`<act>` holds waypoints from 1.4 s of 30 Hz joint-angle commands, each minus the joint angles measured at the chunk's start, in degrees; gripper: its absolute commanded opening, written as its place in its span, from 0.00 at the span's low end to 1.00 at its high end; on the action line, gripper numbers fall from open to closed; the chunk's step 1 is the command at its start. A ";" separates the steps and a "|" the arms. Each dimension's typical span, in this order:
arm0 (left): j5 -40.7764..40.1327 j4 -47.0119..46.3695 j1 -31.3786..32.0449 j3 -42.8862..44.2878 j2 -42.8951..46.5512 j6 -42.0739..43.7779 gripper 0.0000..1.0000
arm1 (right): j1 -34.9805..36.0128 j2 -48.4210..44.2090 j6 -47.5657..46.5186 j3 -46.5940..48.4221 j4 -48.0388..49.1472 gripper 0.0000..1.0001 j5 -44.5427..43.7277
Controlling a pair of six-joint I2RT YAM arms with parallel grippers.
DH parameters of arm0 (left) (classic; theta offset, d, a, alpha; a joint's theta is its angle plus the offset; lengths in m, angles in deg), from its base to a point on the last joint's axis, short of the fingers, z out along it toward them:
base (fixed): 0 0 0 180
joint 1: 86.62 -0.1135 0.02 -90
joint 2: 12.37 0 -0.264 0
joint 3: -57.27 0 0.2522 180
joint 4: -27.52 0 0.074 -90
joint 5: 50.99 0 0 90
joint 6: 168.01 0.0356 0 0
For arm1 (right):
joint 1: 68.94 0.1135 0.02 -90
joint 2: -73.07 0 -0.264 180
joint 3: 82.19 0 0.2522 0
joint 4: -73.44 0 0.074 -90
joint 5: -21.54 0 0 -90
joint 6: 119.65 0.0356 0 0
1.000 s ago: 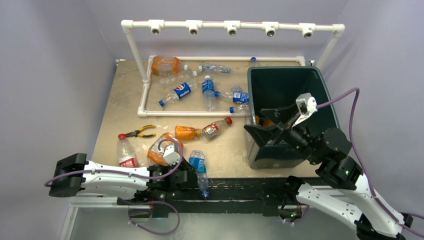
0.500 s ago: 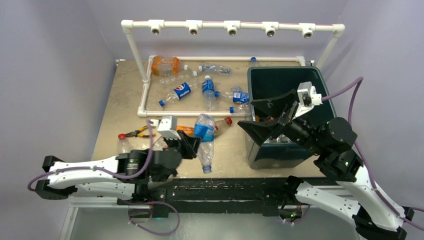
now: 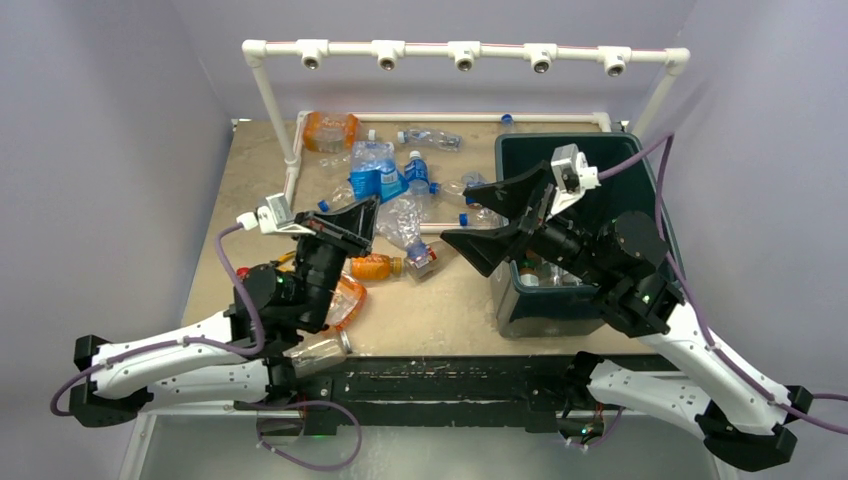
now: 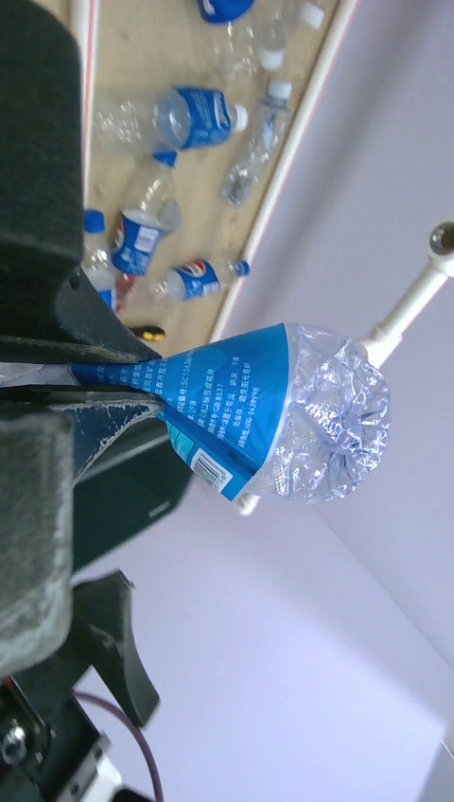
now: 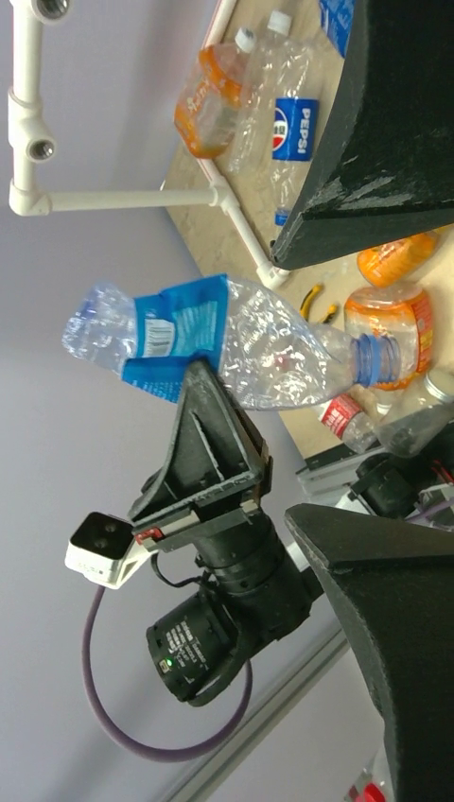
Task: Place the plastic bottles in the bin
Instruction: Pick up the plastic bottle from the corner of the board, then place the plastic bottle in the trash bin.
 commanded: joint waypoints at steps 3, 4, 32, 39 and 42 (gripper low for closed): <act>5.23 -24.18 -1.64 -2.19 0.06 -0.63 0.00 | 0.23 -0.70 3.56 -3.06 7.33 0.99 1.08; 5.79 -26.01 -1.64 -2.46 0.10 -1.23 0.00 | 0.23 -0.87 4.35 -3.88 8.75 0.98 1.19; 8.32 -38.34 -1.64 -2.60 -4.42 -6.36 0.00 | 0.73 6.93 18.68 -10.13 31.46 0.81 8.72; 7.96 -38.88 -1.64 -3.18 -4.86 -6.73 0.00 | 1.45 7.94 19.25 -9.60 33.61 0.65 9.04; 7.89 -38.90 -1.64 -3.36 -4.99 -6.82 0.00 | 1.72 8.41 19.38 -9.70 34.30 0.55 9.15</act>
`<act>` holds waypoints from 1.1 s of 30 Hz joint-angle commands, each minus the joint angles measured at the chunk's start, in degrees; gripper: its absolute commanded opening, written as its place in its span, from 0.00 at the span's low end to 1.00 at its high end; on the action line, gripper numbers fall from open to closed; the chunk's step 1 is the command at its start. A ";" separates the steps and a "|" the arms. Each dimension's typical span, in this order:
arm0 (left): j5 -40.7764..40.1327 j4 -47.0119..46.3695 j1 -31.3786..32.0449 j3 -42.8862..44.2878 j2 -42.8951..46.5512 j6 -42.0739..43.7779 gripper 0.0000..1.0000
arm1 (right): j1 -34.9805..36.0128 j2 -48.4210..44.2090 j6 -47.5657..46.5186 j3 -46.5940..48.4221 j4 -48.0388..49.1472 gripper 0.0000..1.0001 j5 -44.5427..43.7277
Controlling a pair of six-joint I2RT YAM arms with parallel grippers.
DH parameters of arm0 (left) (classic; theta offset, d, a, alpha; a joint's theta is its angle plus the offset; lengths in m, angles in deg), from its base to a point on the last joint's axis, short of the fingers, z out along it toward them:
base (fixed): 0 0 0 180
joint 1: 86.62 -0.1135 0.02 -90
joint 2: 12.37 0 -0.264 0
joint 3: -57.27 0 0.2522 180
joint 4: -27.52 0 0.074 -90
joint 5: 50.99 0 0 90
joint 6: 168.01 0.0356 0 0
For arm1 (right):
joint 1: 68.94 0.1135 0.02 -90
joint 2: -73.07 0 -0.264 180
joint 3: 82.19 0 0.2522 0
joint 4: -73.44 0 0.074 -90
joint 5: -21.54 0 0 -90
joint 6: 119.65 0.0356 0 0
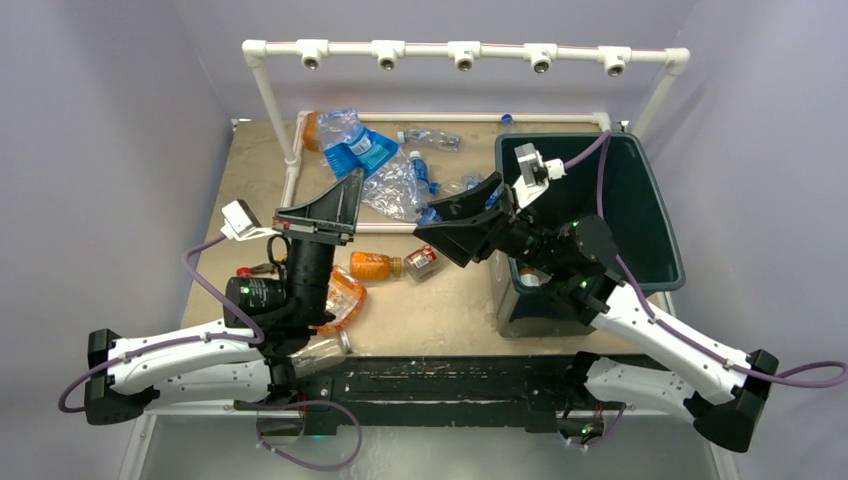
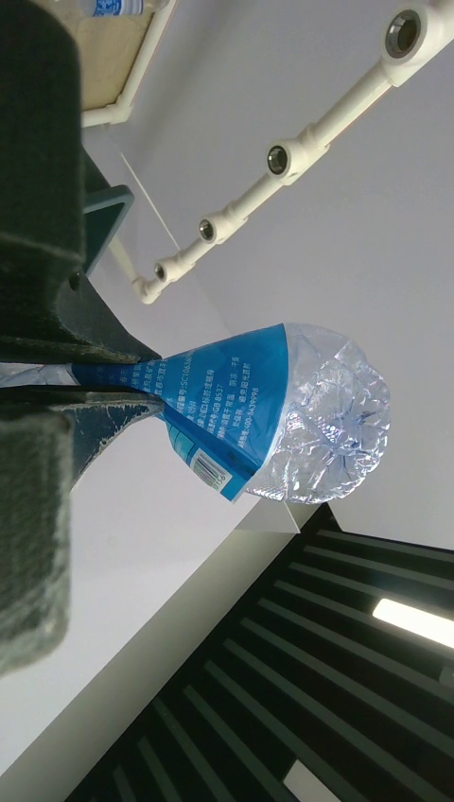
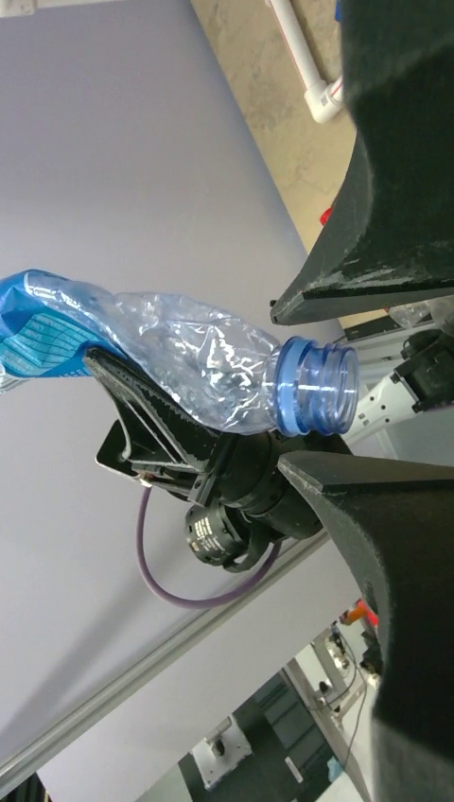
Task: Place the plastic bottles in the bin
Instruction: Place the plastic bottle in the trash bin.
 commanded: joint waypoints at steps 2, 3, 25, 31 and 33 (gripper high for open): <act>0.39 -2.20 -0.11 -0.70 -0.21 -1.59 0.00 | 0.70 0.18 1.00 -0.17 5.92 0.51 1.15; 0.36 -2.20 -0.11 -0.99 -0.27 -1.76 0.00 | 0.79 0.18 1.06 -0.30 6.37 0.48 1.11; 3.92 79.32 -0.11 39.16 3.01 37.92 0.96 | 1.16 -6.49 -23.19 25.77 -57.82 0.00 -19.83; 19.25 93.78 -0.07 47.79 -10.83 53.61 0.97 | 1.16 -2.14 -24.16 33.50 -72.32 0.00 -23.14; 24.87 94.10 0.33 46.05 -13.69 60.32 0.99 | 1.16 -1.39 -24.35 34.38 -74.06 0.00 -24.16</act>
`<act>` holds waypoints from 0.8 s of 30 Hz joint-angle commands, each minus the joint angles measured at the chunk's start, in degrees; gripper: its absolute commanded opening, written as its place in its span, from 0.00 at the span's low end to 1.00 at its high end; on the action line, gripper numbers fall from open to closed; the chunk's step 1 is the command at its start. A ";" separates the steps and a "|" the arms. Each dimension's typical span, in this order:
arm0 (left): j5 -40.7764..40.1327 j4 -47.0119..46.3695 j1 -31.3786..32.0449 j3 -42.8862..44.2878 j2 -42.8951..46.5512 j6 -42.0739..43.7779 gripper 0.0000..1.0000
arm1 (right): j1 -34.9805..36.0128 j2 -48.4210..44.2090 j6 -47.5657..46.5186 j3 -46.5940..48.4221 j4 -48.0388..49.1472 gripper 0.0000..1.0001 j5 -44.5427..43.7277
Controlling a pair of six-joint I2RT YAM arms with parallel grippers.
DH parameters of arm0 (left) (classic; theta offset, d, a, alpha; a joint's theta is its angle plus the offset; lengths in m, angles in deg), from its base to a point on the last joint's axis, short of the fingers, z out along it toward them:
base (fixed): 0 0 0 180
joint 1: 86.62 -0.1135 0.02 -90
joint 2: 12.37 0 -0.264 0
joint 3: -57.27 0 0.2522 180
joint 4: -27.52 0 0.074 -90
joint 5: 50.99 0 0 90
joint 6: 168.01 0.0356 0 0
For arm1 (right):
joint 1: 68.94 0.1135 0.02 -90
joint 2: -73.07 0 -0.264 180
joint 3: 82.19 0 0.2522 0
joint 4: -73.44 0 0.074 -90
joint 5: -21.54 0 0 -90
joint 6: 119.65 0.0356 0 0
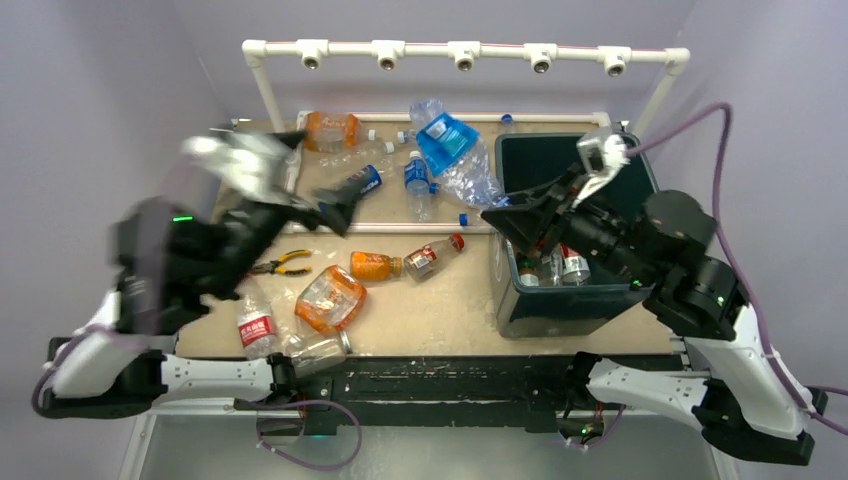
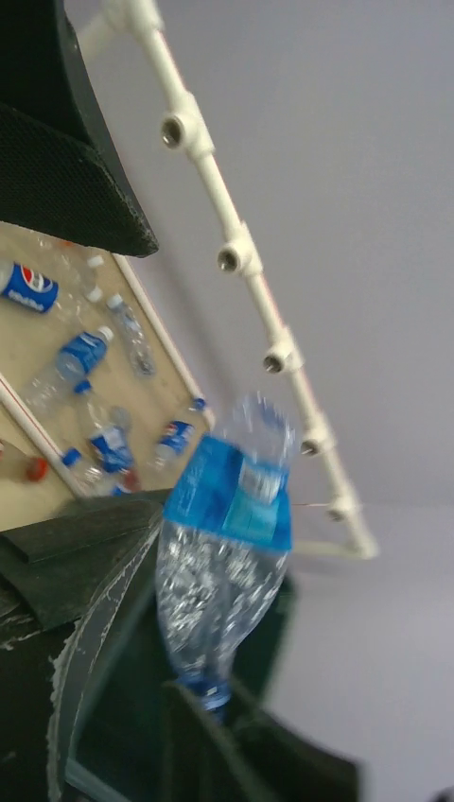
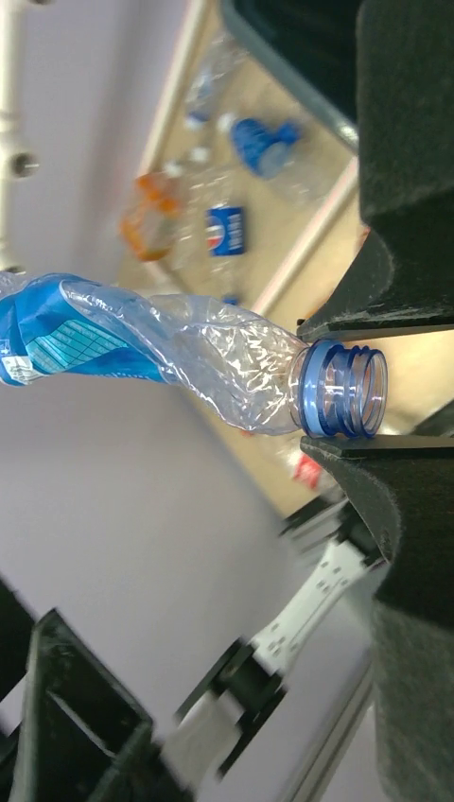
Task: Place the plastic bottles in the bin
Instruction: Place the plastic bottle in the trash bin.
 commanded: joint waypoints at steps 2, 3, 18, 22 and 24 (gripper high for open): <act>11.49 11.91 3.47 -4.72 -11.28 22.48 0.99 | 0.13 3.09 -3.36 2.01 -13.32 0.00 -3.66; 9.01 9.40 6.05 -5.91 -11.10 26.07 0.99 | 0.13 2.92 -3.45 1.85 -13.34 0.00 -3.52; 3.50 -4.31 12.37 -17.50 -10.01 57.68 0.99 | 0.13 4.45 -4.17 0.01 -12.67 0.00 4.79; 2.82 -6.31 12.30 -19.53 -9.53 60.82 0.93 | 0.13 4.34 -3.30 0.03 -12.11 0.00 7.76; 3.18 -4.85 12.36 -19.41 -9.74 59.73 0.92 | 0.13 4.79 -3.03 0.93 -12.54 0.00 8.80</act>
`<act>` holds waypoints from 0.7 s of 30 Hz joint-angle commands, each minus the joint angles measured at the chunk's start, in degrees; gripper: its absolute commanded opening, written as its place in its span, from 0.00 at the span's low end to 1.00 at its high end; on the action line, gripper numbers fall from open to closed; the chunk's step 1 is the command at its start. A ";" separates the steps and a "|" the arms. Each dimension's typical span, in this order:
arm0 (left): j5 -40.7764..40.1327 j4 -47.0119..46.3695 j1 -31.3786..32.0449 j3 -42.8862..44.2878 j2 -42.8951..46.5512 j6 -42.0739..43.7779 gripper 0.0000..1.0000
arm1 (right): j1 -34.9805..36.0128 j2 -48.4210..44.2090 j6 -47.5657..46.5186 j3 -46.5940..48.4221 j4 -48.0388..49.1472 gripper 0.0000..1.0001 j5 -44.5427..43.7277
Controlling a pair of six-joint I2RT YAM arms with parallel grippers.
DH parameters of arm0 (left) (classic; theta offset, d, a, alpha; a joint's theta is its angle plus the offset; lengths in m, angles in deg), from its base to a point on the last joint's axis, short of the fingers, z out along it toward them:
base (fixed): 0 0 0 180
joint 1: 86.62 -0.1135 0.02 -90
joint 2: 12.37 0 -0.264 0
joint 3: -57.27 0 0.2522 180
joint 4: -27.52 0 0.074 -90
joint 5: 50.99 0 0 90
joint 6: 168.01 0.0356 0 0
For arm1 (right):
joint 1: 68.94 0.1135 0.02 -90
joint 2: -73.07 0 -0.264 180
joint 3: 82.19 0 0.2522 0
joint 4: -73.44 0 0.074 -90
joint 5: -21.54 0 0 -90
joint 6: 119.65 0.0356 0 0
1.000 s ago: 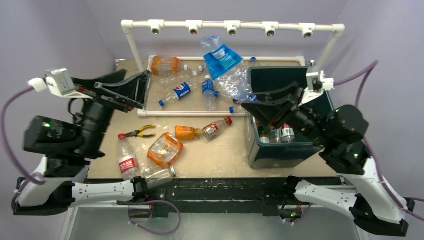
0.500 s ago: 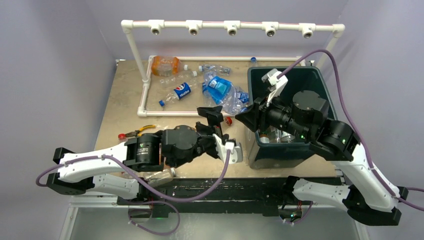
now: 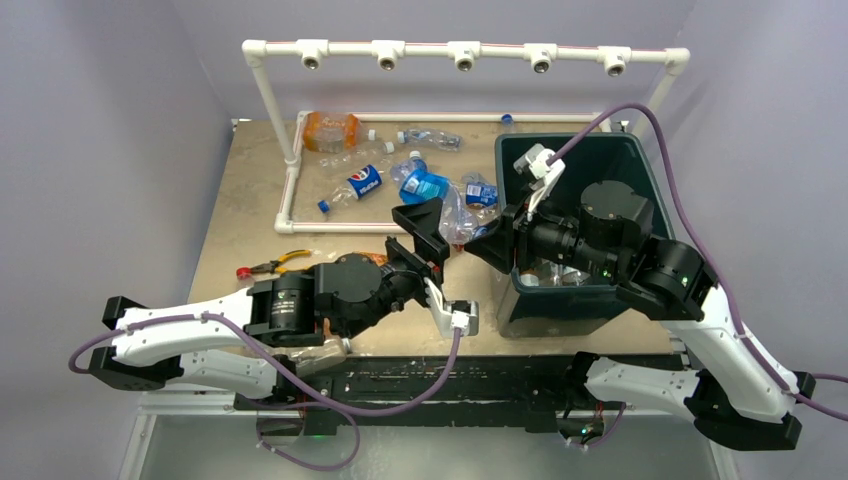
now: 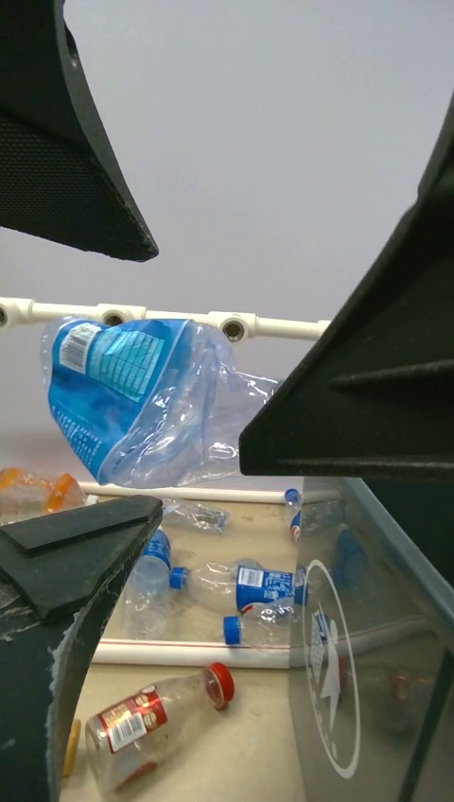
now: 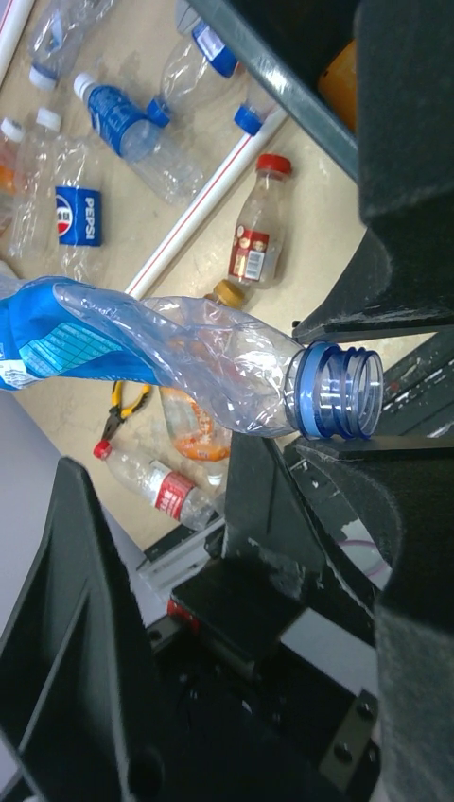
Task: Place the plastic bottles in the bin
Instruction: Place the plastic bottle in the trash bin.
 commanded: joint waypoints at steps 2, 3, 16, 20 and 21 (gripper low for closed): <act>0.13 -1.78 0.22 0.02 0.97 1.21 0.95 | 0.11 0.48 0.16 2.16 1.41 0.00 4.69; 0.57 -1.67 0.27 0.05 0.92 0.43 0.96 | 0.11 0.61 0.31 2.57 1.42 0.00 5.07; -1.90 -20.41 0.37 -14.25 1.45 2.43 0.46 | 0.11 -2.56 8.62 -0.35 9.00 0.00 4.73; -3.05 -27.02 0.31 -15.94 2.25 5.73 0.34 | 0.11 -2.92 9.21 -0.82 9.78 0.00 5.37; -3.29 -28.55 0.34 -16.32 2.43 6.66 0.32 | 0.11 -3.00 9.36 -1.13 10.00 0.00 5.73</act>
